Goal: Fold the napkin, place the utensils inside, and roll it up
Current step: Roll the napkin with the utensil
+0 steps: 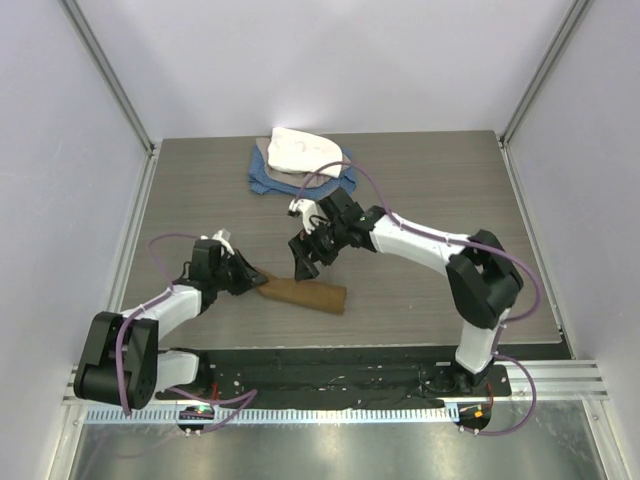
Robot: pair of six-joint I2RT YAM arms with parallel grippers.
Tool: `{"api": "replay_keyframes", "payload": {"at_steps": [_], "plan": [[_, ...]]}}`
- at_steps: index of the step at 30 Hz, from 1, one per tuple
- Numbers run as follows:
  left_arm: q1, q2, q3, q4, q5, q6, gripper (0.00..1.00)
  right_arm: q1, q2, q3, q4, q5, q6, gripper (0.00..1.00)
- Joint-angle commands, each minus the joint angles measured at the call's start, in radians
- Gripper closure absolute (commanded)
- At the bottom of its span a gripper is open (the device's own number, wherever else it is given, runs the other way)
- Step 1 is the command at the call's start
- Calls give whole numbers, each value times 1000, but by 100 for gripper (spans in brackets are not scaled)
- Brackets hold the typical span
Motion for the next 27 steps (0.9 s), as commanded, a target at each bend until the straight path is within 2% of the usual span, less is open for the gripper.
{"api": "replay_keyframes", "payload": {"at_steps": [1, 3, 8, 18, 22, 23, 26, 27], "plan": [[4, 46, 49, -65, 6, 40, 100, 116, -131, -112, 166, 297, -144, 9], [4, 64, 60, -74, 9, 42, 100, 161, -144, -143, 201, 404, -177, 7], [3, 86, 75, -79, 20, 42, 100, 253, -84, -137, 209, 552, -263, 6], [2, 88, 87, -83, 25, 46, 100, 276, 22, -99, 161, 523, -275, 6], [4, 89, 92, -83, 34, 46, 99, 273, 51, -92, 134, 529, -264, 12], [2, 91, 96, -83, 35, 46, 96, 274, 59, -91, 126, 532, -258, 14], [4, 77, 107, -83, 31, 43, 81, 267, 68, -91, 100, 524, -232, 33], [4, 66, 110, -83, 26, 40, 69, 265, 71, -92, 95, 500, -223, 38]]}}
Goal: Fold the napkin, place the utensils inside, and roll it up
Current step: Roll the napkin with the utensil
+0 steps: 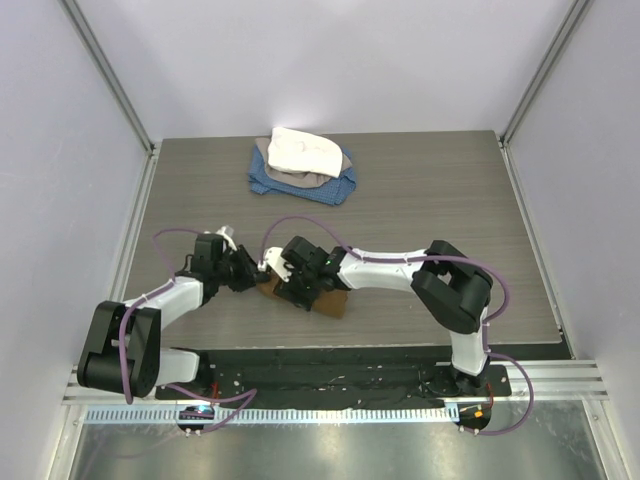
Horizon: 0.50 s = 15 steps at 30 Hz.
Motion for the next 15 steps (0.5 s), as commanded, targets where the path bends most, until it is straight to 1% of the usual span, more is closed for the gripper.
{"api": "replay_keyframes", "payload": {"at_steps": [1, 2, 3, 4, 5, 6, 8, 9, 10, 13, 15], "plan": [[2, -19, 40, -28, -22, 17, 64, -22, 22, 22, -43, -18, 37, 46], [2, -41, 56, -52, -31, 17, 60, -28, 24, 16, -49, -33, 48, 50], [1, -51, 63, -78, -45, 17, 52, -37, 28, 12, -52, -65, 57, 53], [2, -64, 80, -92, -72, 17, 47, -46, 30, 9, -55, -80, 81, 57], [2, -78, 88, -104, -86, 20, 43, -64, 33, 5, -57, -91, 94, 59], [4, -97, 96, -127, -100, 22, 36, -77, 39, 3, -60, -105, 107, 61], [5, -117, 106, -144, -131, 22, 29, -112, 47, -3, -63, -154, 152, 62], [7, -131, 108, -144, -134, 22, 27, -126, 57, -7, -63, -185, 164, 63], [8, -134, 102, -138, -134, 23, 26, -141, 61, -11, -62, -256, 172, 64], [9, -130, 84, -97, -103, 19, 25, -186, 83, -23, -58, -373, 192, 65], [8, -119, 71, -72, -68, 14, 25, -201, 94, -27, -57, -412, 183, 65]]}}
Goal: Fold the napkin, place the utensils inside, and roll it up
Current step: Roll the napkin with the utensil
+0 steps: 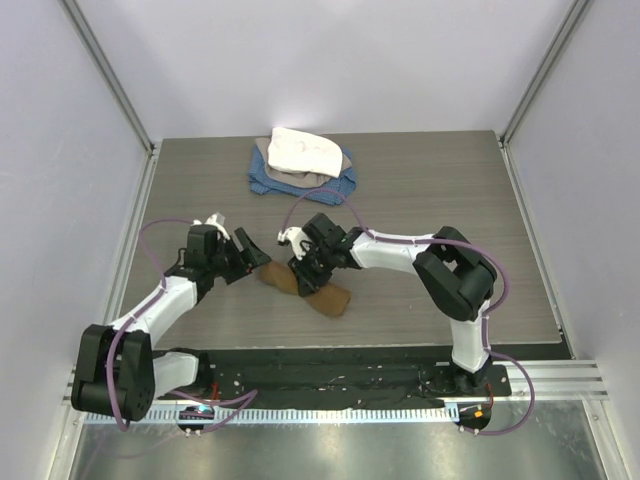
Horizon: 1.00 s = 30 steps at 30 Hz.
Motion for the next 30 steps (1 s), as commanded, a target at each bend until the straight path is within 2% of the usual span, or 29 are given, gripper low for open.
{"api": "replay_keyframes", "payload": {"at_steps": [1, 4, 12, 15, 22, 30], "plan": [[2, 17, -16, 55, 37, 5, 25, -45, 76, -32, -58, -128, 23, 66], [4, 32, -30, 68, 49, 5, 25, -63, 89, -25, -45, -101, 56, 66], [4, 34, -50, 75, 39, -7, 25, -65, 43, -28, -51, 496, 222, 65], [4, 38, -48, 77, 39, -11, 24, -71, 29, -54, -52, 612, 280, 64], [4, 34, -44, 75, 40, -13, 24, -123, 6, -120, -74, 724, 391, 62], [2, -5, -30, 39, 35, -8, 23, -186, -60, -200, -89, 740, 428, 55]]}}
